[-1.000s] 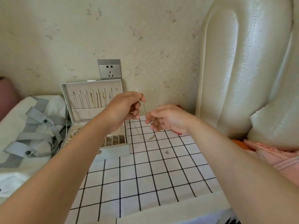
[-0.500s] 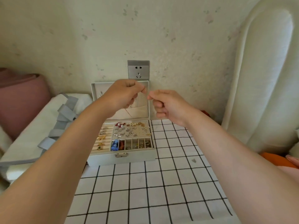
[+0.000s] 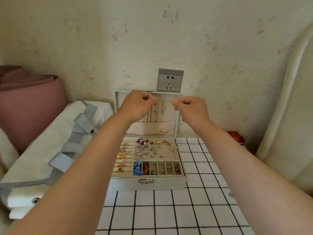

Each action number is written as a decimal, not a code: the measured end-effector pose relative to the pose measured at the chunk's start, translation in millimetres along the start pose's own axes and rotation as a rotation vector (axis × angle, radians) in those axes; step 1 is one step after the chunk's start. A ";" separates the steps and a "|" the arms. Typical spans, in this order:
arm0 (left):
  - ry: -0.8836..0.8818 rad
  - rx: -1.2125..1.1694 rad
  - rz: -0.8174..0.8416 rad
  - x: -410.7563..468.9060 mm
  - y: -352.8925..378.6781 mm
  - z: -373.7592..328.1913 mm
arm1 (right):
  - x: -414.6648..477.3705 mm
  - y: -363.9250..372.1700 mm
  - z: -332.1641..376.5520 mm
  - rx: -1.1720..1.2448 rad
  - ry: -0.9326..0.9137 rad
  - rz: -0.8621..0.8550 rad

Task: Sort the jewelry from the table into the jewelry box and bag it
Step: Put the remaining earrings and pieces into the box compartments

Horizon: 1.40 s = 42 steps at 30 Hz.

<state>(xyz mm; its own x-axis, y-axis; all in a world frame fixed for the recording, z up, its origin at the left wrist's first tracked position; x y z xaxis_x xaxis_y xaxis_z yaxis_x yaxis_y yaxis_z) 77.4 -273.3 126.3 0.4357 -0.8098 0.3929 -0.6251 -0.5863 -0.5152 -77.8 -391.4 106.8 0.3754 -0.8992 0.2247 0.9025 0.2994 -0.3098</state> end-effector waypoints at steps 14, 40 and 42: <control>-0.045 0.091 -0.253 30.2 38.2 39.5 | 25.7 4.6 -6.7 -0.316 -0.281 -0.358; -0.072 -0.097 0.205 23.3 68.0 41.7 | 15.6 57.4 -47.0 -0.151 0.206 0.349; -0.088 -0.115 0.226 22.3 67.8 42.7 | 11.7 61.3 -48.8 -0.010 0.257 0.403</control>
<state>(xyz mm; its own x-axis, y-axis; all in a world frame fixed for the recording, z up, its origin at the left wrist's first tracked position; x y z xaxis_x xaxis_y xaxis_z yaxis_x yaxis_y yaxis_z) 72.3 -332.1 67.6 0.3282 -0.9215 0.2078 -0.7802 -0.3884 -0.4903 -28.4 -399.1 45.4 0.6292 -0.7625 -0.1505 0.6934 0.6382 -0.3344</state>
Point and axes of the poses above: each hand's wrist, its own x-axis towards the middle knuckle, its own y-axis out of the palm, z = x × y, the point moved 8 cm from there along x, towards the middle knuckle, and after that the axes turned 6 degrees about y, right-handed, at the moved point
